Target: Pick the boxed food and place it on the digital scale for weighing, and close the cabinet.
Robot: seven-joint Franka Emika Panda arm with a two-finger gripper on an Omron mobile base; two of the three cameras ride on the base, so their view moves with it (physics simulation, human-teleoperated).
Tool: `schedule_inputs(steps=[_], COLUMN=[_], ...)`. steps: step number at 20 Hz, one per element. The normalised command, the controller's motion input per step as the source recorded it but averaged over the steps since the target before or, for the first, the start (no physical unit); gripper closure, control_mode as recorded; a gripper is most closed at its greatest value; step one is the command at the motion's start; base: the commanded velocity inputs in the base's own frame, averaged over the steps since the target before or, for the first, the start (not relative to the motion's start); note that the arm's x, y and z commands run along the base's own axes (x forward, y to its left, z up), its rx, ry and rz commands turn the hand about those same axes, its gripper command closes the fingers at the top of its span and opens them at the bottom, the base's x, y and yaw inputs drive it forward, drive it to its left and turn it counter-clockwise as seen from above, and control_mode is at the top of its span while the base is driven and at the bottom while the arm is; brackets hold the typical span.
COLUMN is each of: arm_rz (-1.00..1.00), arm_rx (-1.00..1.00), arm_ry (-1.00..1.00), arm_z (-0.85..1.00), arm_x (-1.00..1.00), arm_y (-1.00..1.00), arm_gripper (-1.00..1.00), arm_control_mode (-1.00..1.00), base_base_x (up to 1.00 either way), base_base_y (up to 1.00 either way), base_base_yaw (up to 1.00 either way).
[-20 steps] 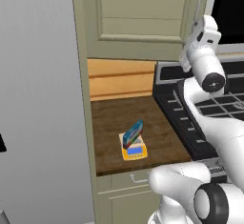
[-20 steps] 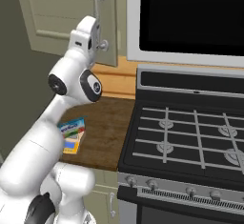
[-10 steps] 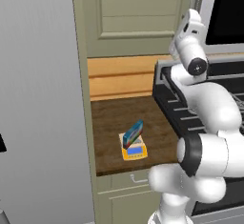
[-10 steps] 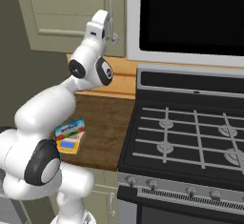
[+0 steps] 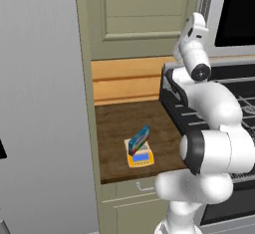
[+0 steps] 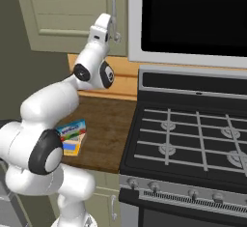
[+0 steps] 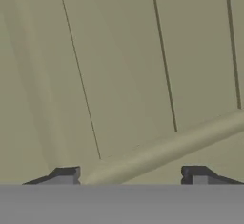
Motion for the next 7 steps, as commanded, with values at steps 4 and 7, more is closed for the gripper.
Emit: schedule_inputs(steps=[4,7], arm_rz=[0.04,0.05], arm_rx=[0.05,0.07], arm_ry=[0.2,0.13], arm_z=[0.0,0.11], arm_x=[1.0,1.0], arm_y=[-0.18,-0.26], arm_gripper=[-1.0,-1.0], arm_control_mode=[-1.0,-1.0], base_base_x=[0.0,0.0], base_base_y=[0.0,0.0], base_base_yaw=[0.0,0.0])
